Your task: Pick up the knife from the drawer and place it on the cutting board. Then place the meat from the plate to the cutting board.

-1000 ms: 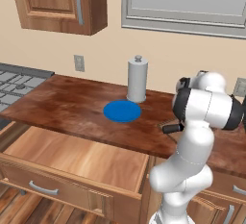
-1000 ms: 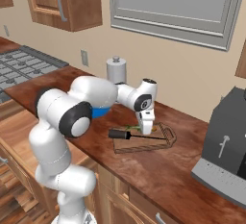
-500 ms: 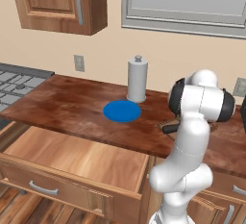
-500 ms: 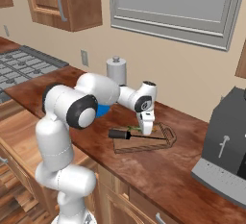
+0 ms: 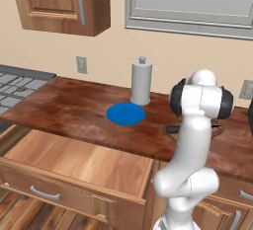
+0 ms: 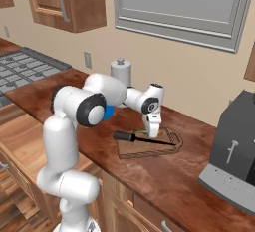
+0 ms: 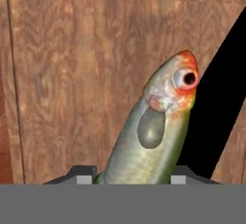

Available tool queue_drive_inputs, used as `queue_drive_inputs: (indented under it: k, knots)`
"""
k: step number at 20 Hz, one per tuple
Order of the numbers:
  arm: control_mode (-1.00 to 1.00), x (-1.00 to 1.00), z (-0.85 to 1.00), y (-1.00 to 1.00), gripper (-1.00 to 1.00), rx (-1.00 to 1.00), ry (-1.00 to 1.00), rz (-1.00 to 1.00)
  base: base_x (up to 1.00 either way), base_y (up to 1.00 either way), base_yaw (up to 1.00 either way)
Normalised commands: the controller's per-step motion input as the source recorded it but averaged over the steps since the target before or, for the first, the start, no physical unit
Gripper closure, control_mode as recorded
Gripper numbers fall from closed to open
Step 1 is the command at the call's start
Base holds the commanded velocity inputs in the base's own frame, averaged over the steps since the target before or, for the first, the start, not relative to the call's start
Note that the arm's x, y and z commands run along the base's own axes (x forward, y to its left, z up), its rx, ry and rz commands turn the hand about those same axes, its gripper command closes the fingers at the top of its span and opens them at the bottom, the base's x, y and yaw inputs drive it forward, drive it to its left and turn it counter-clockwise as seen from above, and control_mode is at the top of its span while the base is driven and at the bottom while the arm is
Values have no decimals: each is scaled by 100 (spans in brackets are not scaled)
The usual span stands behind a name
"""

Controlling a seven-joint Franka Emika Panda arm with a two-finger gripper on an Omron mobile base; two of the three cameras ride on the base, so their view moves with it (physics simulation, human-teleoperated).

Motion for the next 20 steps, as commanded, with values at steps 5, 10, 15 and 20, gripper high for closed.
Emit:
queue_drive_inputs:
  k: [5,10,15,20]
  knots:
    - [-100,11,-25,-14,100,2,2,0,0,0,0]
    - [-100,0,-31,-17,-100,4,5,0,0,0,0]
    - [-100,0,-20,-33,-100,7,1,0,0,0,0]
    - [-100,-8,-8,-21,-100,6,0,0,0,0,0]
